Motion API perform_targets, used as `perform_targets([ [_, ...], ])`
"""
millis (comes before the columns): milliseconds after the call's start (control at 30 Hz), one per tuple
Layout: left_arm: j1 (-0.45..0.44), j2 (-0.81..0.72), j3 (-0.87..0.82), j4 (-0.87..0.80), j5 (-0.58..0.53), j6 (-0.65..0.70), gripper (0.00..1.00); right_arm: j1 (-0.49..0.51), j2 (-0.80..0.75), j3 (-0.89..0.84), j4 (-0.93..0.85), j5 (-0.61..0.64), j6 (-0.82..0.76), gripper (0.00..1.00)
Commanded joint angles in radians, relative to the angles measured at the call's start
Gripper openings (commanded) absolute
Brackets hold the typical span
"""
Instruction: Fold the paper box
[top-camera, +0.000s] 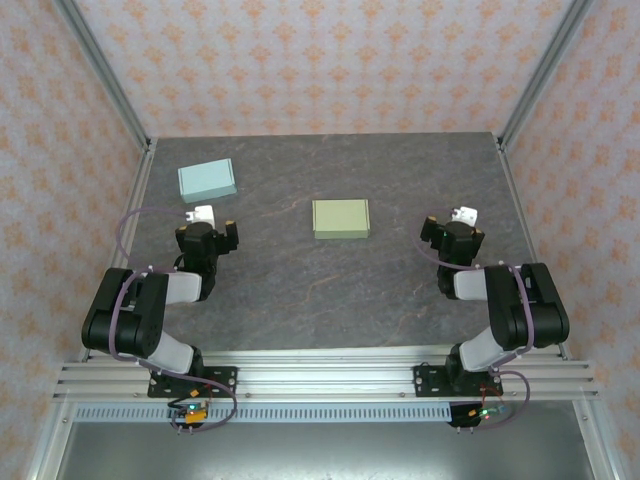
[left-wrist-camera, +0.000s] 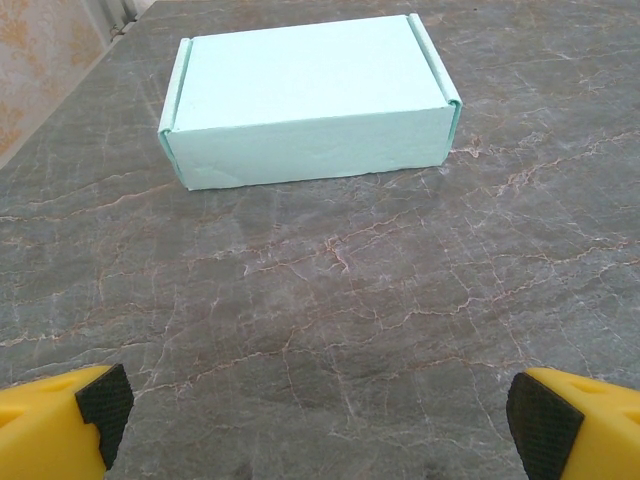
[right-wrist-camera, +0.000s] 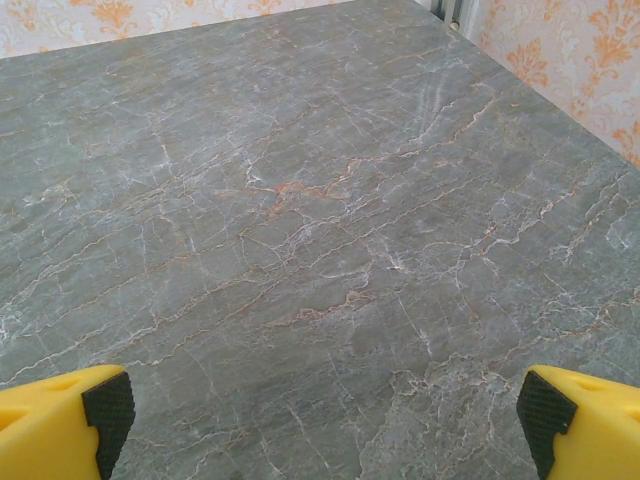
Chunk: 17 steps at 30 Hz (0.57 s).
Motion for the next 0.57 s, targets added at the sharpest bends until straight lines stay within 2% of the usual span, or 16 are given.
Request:
perform_targets([
  [0,0.0,-0.004,0.022,0.031,-0.003,0.02,1.0,-0.004,-0.008,0.021,-0.009,0.022,0.015,0.99],
  [167,0.0,-0.004,0.021,0.031,-0.003,0.021,1.0,-0.004,-0.002,0.032,-0.022,0.014,0.012,0.99],
  [300,0.0,-0.004,0.022,0.03,-0.003,0.02,1.0,-0.013,0.002,0.044,-0.042,-0.041,0.004,0.99],
  [533,-0.001,-0.004,0.021,0.03,-0.004,0.02,1.0,-0.013,-0.011,0.026,-0.018,-0.041,0.0,0.99],
])
